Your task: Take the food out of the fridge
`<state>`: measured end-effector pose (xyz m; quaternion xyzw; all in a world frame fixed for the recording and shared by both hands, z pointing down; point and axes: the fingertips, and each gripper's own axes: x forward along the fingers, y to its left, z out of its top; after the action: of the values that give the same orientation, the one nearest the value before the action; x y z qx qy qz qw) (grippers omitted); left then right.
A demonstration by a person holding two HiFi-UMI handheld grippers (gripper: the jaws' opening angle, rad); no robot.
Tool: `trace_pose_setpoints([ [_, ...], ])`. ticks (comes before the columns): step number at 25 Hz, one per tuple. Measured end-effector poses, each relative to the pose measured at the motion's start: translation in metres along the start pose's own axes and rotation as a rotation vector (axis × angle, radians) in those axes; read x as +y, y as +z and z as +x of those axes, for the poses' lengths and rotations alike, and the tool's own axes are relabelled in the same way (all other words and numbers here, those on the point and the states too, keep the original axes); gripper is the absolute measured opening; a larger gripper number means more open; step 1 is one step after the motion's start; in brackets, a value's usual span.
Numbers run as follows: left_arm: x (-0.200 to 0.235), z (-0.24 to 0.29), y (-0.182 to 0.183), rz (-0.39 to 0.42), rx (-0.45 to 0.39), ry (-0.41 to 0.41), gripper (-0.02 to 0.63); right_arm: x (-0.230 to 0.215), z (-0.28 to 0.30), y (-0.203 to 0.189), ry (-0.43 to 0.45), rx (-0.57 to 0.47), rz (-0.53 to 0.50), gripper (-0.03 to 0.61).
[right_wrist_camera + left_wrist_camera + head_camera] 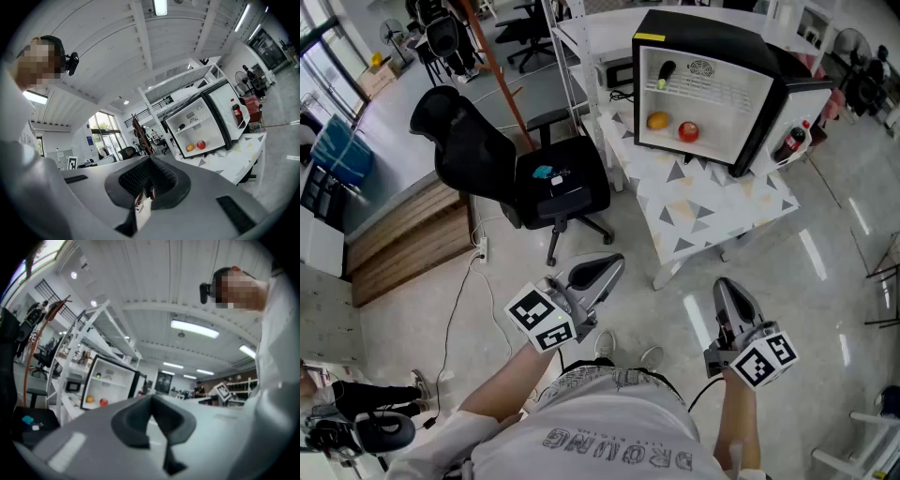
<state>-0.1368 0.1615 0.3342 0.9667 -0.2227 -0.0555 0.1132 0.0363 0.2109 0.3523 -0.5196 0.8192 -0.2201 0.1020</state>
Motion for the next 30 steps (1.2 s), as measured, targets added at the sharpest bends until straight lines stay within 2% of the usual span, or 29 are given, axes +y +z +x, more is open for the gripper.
trace_pose_setpoints([
  [8, 0.004, 0.003, 0.000, -0.002, 0.001, 0.003, 0.006, -0.004, 0.004, 0.000, -0.001, 0.001, 0.008, 0.000],
  [19, 0.003, 0.011, 0.001, 0.005, 0.000, 0.026, 0.006, -0.009, 0.008, 0.007, 0.039, -0.011, 0.021, 0.002],
  [30, -0.019, 0.025, -0.005, 0.013, -0.008, 0.064, 0.006, -0.034, -0.010, 0.014, 0.070, -0.005, 0.069, 0.002],
])
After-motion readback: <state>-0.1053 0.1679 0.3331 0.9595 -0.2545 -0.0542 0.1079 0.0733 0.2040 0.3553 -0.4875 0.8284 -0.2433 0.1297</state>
